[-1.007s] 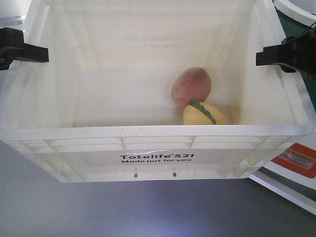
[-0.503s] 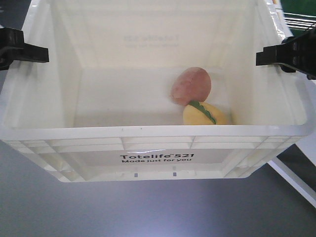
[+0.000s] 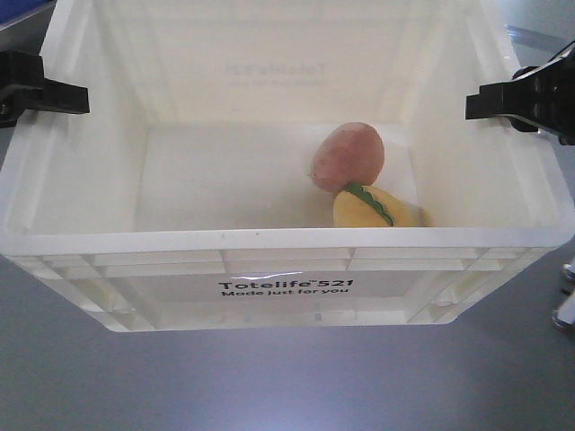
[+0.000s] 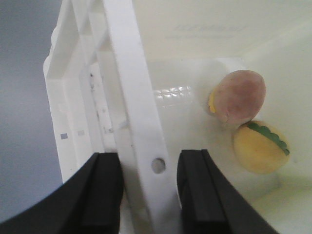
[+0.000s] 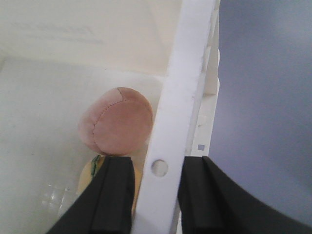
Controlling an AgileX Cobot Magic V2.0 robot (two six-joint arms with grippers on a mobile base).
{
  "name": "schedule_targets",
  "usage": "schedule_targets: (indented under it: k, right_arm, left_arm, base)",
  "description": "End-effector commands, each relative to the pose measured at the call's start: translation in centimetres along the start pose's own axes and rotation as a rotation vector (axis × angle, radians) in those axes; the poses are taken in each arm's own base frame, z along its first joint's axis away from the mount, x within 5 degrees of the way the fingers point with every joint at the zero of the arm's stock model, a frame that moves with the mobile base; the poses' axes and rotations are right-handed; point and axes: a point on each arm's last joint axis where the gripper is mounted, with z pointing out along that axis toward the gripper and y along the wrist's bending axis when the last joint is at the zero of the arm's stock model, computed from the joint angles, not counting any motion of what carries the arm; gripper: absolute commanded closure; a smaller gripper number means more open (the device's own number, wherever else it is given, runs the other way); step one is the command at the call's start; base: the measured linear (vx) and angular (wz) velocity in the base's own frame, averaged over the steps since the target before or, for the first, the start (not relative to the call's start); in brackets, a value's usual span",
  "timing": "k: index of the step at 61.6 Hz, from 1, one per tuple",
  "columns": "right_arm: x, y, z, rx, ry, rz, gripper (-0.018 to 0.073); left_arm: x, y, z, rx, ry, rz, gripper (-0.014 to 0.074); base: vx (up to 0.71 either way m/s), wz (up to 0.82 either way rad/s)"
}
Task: Place moving items into box and shelve
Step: 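Hold the crate with both grippers while the base drives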
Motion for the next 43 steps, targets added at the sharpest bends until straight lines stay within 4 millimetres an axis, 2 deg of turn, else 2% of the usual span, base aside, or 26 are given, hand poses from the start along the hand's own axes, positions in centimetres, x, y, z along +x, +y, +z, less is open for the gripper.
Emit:
schedule_targets:
  k: [1,43]
  right_arm:
    - [-2.06,1.65,-2.48,-0.098,-0.192,0.028,0.0565]
    - [-2.01,1.67,-2.47,-0.100,-0.187,0.028,0.0565]
  left_arm:
    - [-1.71,-2.32,-1.91,0.135,-0.170,-0.042,0.0594]
    - [-1.71,-2.33,-1.91,0.135,-0.169,-0.042,0.0594]
  base:
    - [-0.04,0.81]
    - [0.03,0.79]
